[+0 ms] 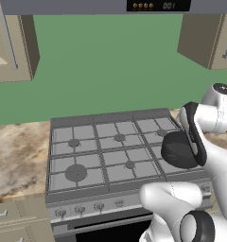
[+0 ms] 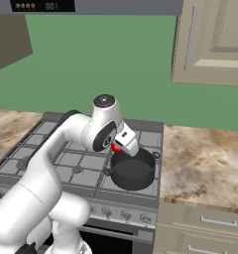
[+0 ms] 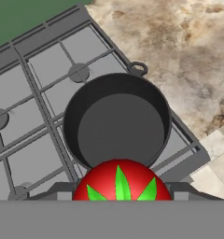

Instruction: Turn on the burner for the pot on the stove. Wait thirty seconds for the pot to heat up. Then add the tomato to the pot.

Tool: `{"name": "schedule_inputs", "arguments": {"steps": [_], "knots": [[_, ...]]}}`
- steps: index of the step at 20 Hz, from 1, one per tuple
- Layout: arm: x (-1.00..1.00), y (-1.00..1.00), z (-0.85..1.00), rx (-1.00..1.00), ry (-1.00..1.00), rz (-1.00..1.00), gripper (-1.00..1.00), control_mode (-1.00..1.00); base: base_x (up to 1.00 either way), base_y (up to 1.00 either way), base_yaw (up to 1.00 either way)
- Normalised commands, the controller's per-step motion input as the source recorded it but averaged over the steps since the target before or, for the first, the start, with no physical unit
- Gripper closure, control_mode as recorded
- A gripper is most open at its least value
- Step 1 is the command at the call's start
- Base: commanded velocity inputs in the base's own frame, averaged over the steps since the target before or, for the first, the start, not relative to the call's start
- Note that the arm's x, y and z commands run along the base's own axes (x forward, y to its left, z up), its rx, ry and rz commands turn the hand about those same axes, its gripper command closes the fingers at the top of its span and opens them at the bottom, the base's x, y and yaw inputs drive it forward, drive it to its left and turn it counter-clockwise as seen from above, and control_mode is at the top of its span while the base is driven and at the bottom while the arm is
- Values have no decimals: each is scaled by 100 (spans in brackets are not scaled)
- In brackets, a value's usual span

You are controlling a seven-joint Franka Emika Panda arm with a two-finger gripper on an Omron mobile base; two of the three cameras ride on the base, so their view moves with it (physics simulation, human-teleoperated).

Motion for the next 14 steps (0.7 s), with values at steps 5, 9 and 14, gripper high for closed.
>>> {"name": "schedule_inputs", "arguments": {"steps": [5, 9, 14], "knots": [[0, 0, 0, 0, 0, 0, 100, -100, 0, 0, 0], [0, 0, 0, 0, 0, 0, 100, -100, 0, 0, 0], [0, 0, 0, 0, 0, 0, 100, -100, 0, 0, 0]]}}
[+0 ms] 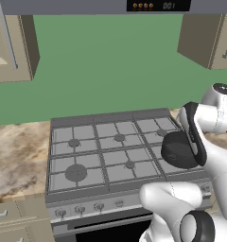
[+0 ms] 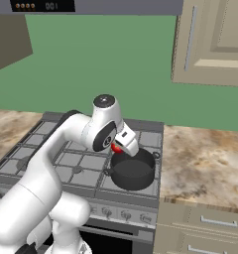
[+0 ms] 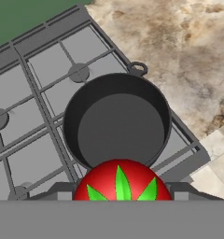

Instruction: Turn on the burner for the pot on the stove. Wait thirty seconds for the pot to heat up. Then add the tomato to the pot.

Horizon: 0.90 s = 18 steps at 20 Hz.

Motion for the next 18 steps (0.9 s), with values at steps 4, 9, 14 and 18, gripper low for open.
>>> {"name": "schedule_inputs", "arguments": {"steps": [4, 9, 14, 18], "knots": [[0, 0, 0, 0, 0, 0, 100, -100, 0, 0, 0], [0, 0, 0, 0, 0, 0, 100, -100, 0, 0, 0], [0, 0, 0, 0, 0, 0, 100, -100, 0, 0, 0], [0, 0, 0, 0, 0, 0, 100, -100, 0, 0, 0]]}}
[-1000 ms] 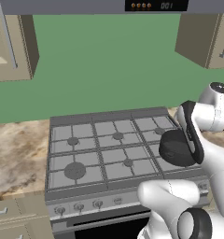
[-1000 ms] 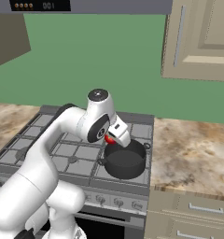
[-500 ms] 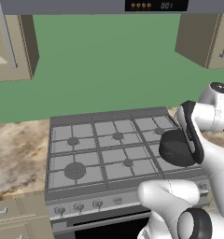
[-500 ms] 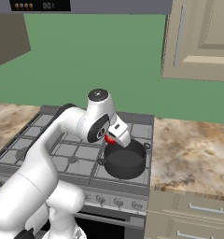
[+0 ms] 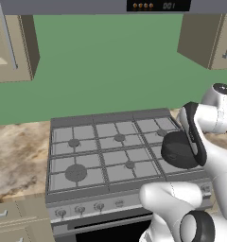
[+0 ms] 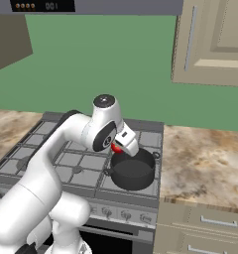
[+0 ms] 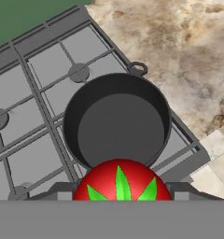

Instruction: Turn on the burner for the pot on the stove. Wait thirty seconds for the pot to heat up. Then add the tomato to the pot.

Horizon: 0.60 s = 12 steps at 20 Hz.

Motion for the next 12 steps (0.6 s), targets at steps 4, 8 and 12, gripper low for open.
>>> {"name": "schedule_inputs", "arguments": {"steps": [4, 8, 12], "knots": [[0, 0, 0, 0, 0, 0, 100, -100, 0, 0, 0], [0, 0, 0, 0, 0, 0, 100, -100, 0, 0, 0], [0, 0, 0, 0, 0, 0, 100, -100, 0, 0, 0]]}}
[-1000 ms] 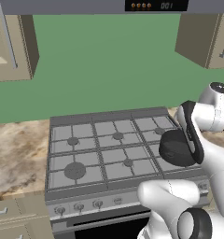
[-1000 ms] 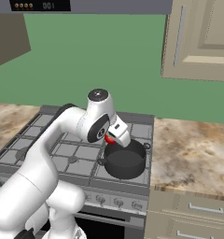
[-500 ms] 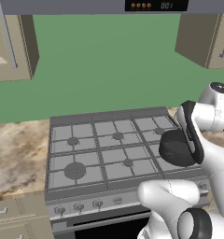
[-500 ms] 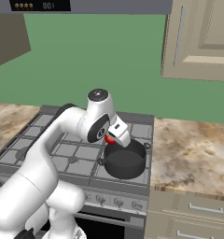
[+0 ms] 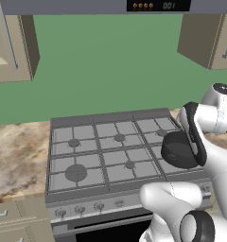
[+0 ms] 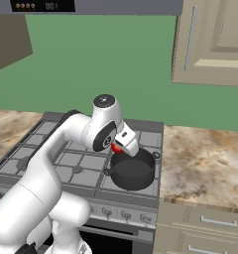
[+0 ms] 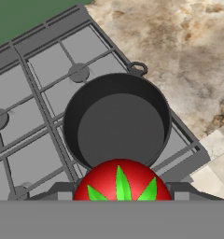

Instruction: Turn on the burner for the pot on the stove. Wait thirty seconds for the pot to heat up. Then add the tomato to the pot.

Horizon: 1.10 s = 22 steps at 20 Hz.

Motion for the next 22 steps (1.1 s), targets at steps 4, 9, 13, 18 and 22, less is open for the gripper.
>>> {"name": "schedule_inputs", "arguments": {"steps": [4, 9, 13, 18, 22], "knots": [[0, 0, 0, 0, 0, 0, 100, -100, 0, 0, 0], [0, 0, 0, 0, 0, 0, 100, -100, 0, 0, 0], [0, 0, 0, 0, 0, 0, 100, -100, 0, 0, 0], [0, 0, 0, 0, 0, 0, 100, -100, 0, 0, 0], [0, 0, 0, 0, 0, 0, 100, -100, 0, 0, 0]]}}
